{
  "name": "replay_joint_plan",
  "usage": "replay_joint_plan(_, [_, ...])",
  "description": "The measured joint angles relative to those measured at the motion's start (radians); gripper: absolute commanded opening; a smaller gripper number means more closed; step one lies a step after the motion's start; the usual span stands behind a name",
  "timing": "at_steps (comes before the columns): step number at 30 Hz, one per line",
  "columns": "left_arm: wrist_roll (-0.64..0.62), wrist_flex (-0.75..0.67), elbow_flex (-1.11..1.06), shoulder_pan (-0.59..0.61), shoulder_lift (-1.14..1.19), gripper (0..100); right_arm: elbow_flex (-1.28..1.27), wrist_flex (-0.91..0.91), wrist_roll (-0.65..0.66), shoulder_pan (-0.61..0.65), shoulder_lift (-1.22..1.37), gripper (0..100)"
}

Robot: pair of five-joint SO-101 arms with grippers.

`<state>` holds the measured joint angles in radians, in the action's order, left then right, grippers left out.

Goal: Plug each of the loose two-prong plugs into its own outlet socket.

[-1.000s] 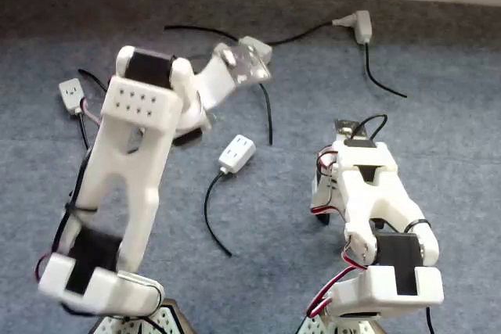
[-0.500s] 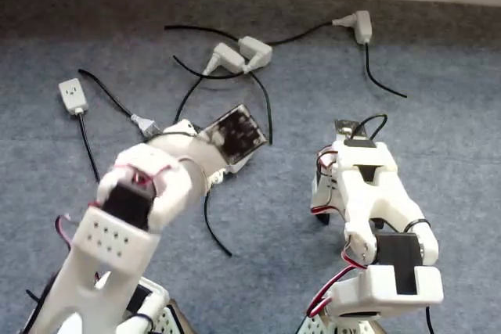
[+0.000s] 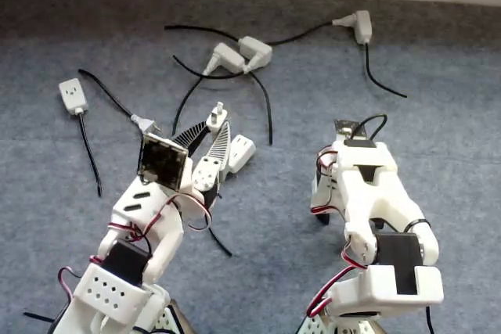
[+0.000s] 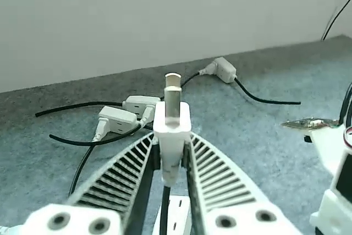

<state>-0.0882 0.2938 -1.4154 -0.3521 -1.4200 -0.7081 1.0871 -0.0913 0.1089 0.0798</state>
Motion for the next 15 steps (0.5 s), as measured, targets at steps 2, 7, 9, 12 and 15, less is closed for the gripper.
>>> replay_joint_plan(2, [-0.029, -0.071, -0.055, 0.0, -0.021, 1, 0.0, 0.0, 0.0, 0.006, 0.0, 39.2])
replay_joint_plan(7, [-0.081, -0.293, -0.218, -0.017, -0.066, 1, 0.0, -0.002, 0.0, 0.055, 0.002, 39.2])
replay_joint_plan(9, [-0.089, -0.388, -0.261, -0.055, -0.077, 1, 0.0, -0.008, 0.002, 0.091, 0.003, 39.2])
replay_joint_plan(12, [-0.091, -0.43, -0.265, -0.095, -0.089, 1, 0.054, 0.031, 0.002, 0.118, 0.011, 39.2])
replay_joint_plan(15, [-0.091, -0.397, -0.265, -0.12, -0.089, 1, 0.175, 0.15, 0.003, 0.13, 0.015, 39.2])
